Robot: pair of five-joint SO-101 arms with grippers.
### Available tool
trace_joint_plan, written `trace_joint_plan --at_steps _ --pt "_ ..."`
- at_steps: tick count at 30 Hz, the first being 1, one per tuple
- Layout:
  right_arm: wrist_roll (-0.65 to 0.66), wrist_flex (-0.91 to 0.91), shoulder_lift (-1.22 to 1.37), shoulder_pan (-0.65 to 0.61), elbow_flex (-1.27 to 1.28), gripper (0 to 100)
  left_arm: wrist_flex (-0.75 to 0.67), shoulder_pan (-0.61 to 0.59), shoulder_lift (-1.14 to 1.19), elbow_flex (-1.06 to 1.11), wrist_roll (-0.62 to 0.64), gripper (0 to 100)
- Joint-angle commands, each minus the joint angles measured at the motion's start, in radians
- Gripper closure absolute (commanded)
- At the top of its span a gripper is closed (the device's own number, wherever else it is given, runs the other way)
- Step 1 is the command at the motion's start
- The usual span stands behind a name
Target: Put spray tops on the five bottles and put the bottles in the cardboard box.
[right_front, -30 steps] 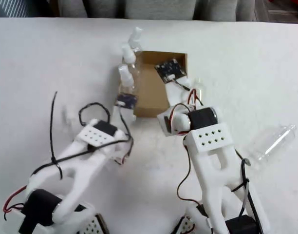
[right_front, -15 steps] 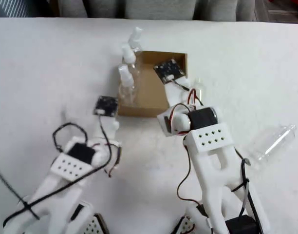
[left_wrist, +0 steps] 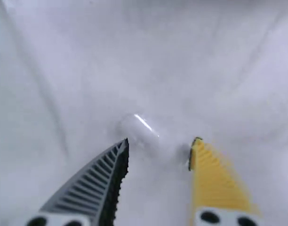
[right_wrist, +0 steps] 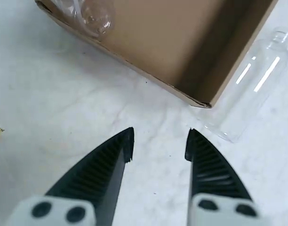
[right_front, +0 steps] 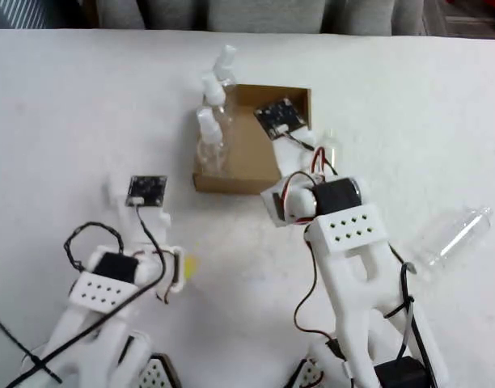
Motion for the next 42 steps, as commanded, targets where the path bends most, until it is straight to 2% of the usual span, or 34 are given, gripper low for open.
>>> trace_joint_plan --at_steps 1,9,13,16,23,27,33,42 --pt "0.009 -0.018 -0.027 0.008 -0.012 84.0 -0.089 -0.008 0.085 0.005 -0.048 83" --pt "0.009 -0.018 -0.027 0.008 -0.012 84.0 -0.107 0.107 0.254 -0.087 -0.017 84" --pt "0.009 -0.016 -0.035 0.021 -0.012 84.0 -0.109 0.143 0.239 -0.149 0.057 99" --pt "0.009 -0.016 -0.036 0.076 -0.018 84.0 -0.109 0.145 0.223 -0.195 0.089 94" --pt "-0.008 -0.03 -0.025 0.223 -0.025 84.0 -0.173 0.136 0.226 -0.183 0.132 98" --pt "-0.1 -0.064 -0.024 0.295 -0.029 84.0 -0.253 0.136 0.226 -0.123 0.132 98" --pt "-0.164 -0.125 0.027 0.298 -0.034 84.0 -0.299 0.084 0.226 -0.097 0.132 98" --pt "-0.161 -0.173 0.344 0.315 -0.25 83.6 -0.293 0.048 0.228 -0.095 0.13 98"
